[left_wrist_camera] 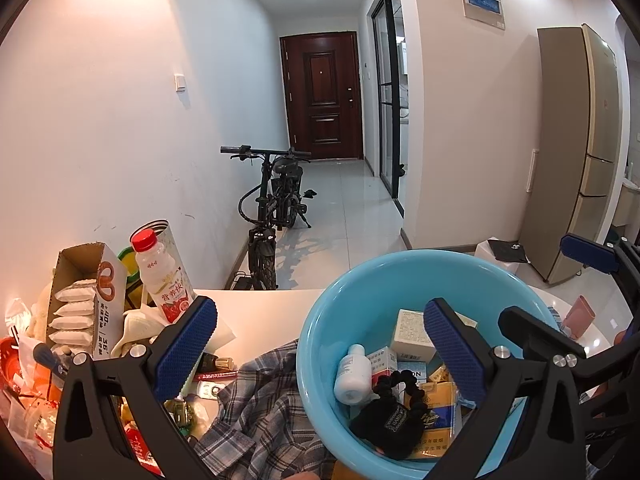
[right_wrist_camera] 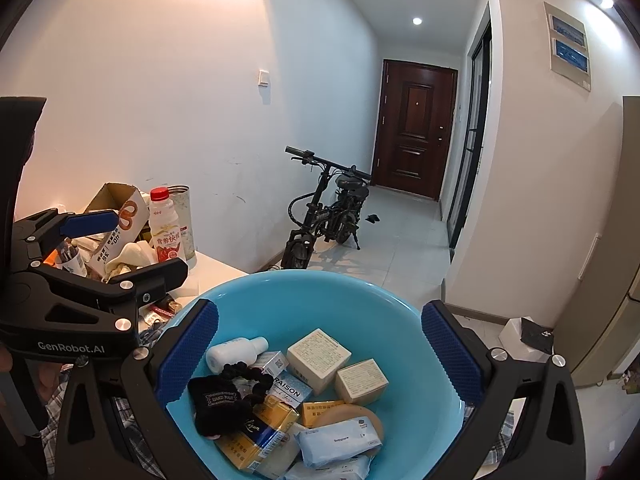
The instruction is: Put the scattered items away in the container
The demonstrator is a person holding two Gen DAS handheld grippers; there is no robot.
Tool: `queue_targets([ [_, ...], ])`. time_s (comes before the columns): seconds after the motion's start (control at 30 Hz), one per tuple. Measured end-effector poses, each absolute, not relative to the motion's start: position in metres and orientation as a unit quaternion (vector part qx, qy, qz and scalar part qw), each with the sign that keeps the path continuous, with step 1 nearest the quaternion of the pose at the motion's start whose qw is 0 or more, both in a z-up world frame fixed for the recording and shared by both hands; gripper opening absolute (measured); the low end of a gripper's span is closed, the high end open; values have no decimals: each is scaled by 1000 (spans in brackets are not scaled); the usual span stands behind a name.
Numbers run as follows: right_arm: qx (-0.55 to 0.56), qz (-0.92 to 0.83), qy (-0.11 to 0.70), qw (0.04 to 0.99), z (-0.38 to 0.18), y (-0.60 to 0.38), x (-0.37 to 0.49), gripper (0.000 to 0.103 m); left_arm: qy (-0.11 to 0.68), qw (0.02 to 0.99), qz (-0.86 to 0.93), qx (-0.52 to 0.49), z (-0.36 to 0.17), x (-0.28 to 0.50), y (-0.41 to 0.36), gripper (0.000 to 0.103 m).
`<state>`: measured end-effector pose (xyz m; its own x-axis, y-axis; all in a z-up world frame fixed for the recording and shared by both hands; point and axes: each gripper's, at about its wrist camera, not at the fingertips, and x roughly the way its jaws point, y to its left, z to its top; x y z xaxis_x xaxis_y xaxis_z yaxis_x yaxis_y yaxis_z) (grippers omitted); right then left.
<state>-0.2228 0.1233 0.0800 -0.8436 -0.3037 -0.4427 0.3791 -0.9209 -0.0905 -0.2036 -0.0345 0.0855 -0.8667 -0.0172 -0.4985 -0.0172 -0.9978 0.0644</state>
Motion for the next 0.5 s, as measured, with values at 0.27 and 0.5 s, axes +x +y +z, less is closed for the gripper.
queue_targets([
  [0.27, 215, -956, 86, 182, 83, 123, -221, 103, -34, -3, -967, 253, 88, -201, -34, 103],
  [0.5, 216, -955, 90, 180, 84, 121, -221, 103, -24, -15, -964, 264, 85, -205, -35, 103],
])
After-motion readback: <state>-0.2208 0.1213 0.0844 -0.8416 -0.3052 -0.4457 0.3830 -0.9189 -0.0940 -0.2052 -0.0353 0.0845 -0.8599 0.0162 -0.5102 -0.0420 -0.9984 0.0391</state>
